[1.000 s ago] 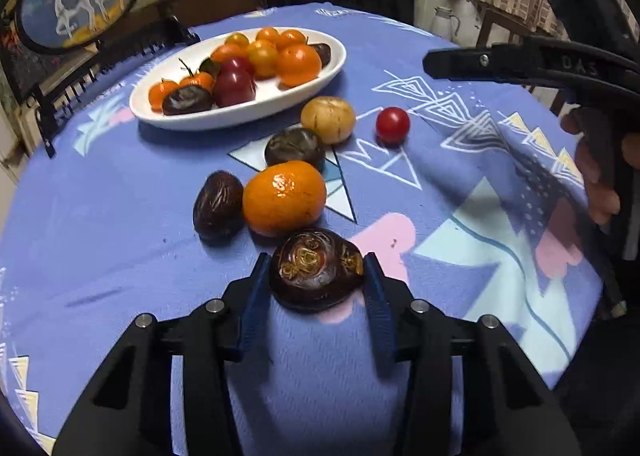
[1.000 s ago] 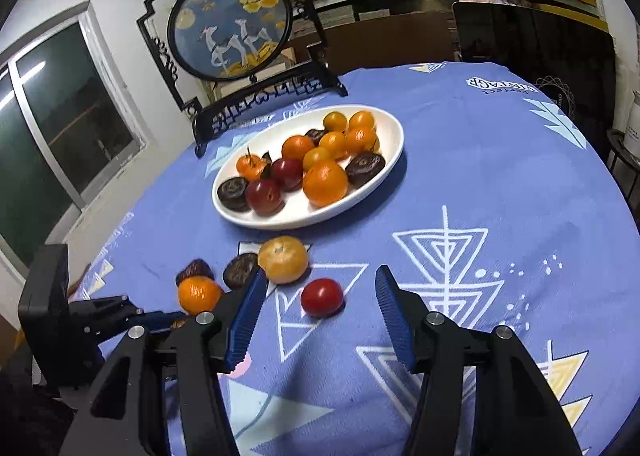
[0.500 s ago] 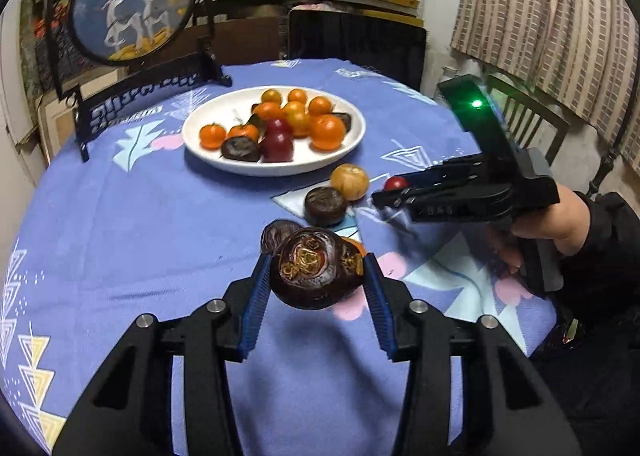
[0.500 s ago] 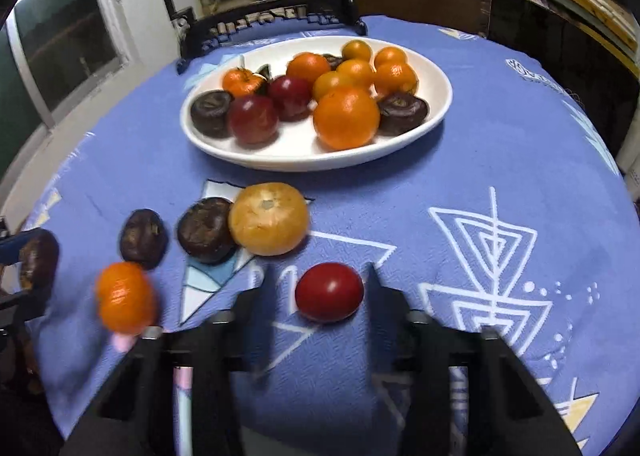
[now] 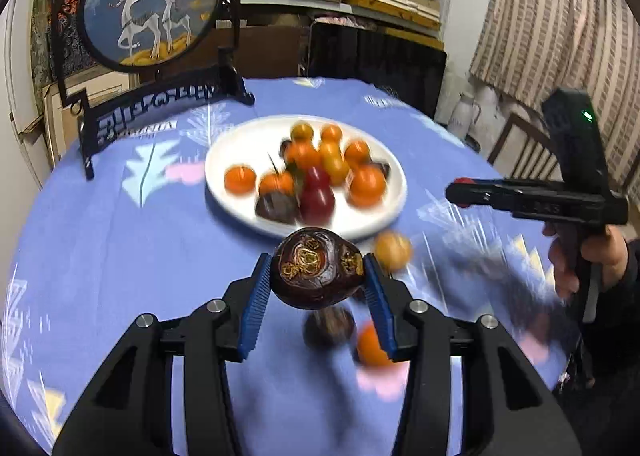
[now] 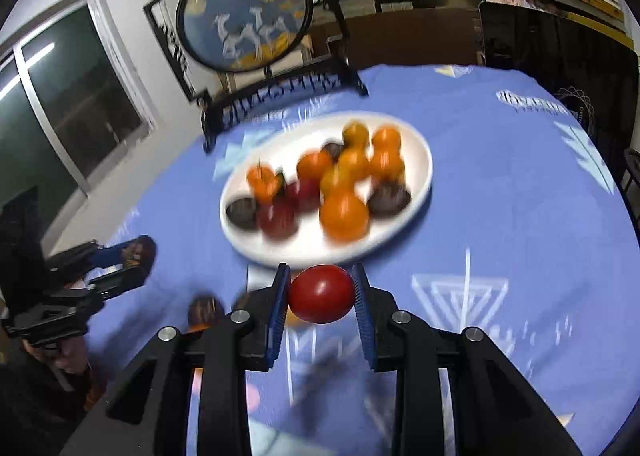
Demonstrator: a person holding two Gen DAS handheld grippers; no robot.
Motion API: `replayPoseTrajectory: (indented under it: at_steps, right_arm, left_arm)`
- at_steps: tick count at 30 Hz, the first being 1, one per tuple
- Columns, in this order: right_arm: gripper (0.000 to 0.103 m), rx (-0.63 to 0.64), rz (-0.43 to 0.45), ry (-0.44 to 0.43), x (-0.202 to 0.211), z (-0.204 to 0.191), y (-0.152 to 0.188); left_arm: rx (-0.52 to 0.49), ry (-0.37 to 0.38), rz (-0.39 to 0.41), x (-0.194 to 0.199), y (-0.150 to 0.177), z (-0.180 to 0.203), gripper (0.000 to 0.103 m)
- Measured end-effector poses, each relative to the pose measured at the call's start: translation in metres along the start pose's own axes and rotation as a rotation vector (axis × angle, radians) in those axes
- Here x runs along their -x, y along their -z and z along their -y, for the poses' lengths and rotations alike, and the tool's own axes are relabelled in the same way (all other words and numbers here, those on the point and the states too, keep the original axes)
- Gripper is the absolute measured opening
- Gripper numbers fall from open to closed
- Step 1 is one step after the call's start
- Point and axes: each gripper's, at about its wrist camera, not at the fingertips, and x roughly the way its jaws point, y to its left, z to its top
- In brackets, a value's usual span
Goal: Organize fruits
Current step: 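Carry a dark date to the plate with the left tool while the right tool carries a red plum, then carry a mandarin to the plate with the left tool while the right tool carries the pale yellow fruit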
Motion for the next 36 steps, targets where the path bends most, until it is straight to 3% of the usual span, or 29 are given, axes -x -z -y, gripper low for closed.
replayPoseTrajectory:
  at_steps: [6, 13, 14, 15, 16, 18, 23, 28, 32, 36]
  right_arm:
    - [0.032, -0.044, 0.023, -0.016, -0.038, 0.009, -0.065]
    - [0.033, -0.093, 0.016, 0.018, -0.100, 0.020, -0.106]
    - [0.039, -0.101, 0.029, 0.013, -0.101, 0.021, -0.108]
    - [0.051, -0.106, 0.043, 0.009, -0.098, 0.021, -0.108]
    - [0.054, -0.109, 0.067, 0.010, -0.093, 0.021, -0.108]
    - [0.055, -0.092, 0.093, 0.020, -0.082, 0.018, -0.104]
    - [0.055, -0.066, 0.096, 0.015, -0.047, 0.008, -0.076]
    - [0.058, -0.046, 0.096, 0.016, -0.010, -0.001, -0.030]
    - [0.059, -0.024, 0.099, 0.048, 0.007, -0.007, 0.006]
    - [0.059, -0.046, 0.077, 0.031, 0.014, -0.008, 0.033]
  left_arm:
    - [0.061, -0.020, -0.020, -0.062, -0.070, -0.030, 0.045]
    - [0.103, -0.058, -0.071, -0.127, -0.102, -0.046, 0.046]
    - [0.113, -0.053, -0.065, -0.128, -0.103, -0.048, 0.047]
    - [0.122, -0.044, -0.055, -0.126, -0.104, -0.049, 0.056]
    - [0.132, -0.043, -0.034, -0.121, -0.104, -0.051, 0.069]
    - [0.132, -0.051, 0.013, -0.105, -0.103, -0.049, 0.081]
    - [0.043, -0.055, 0.034, -0.063, -0.081, -0.028, 0.082]
    - [-0.135, -0.041, -0.019, -0.026, -0.015, 0.017, 0.082]
    - [-0.216, -0.036, -0.078, -0.016, 0.035, 0.046, 0.082]
    - [-0.207, -0.023, -0.153, -0.027, 0.065, 0.058, 0.058]
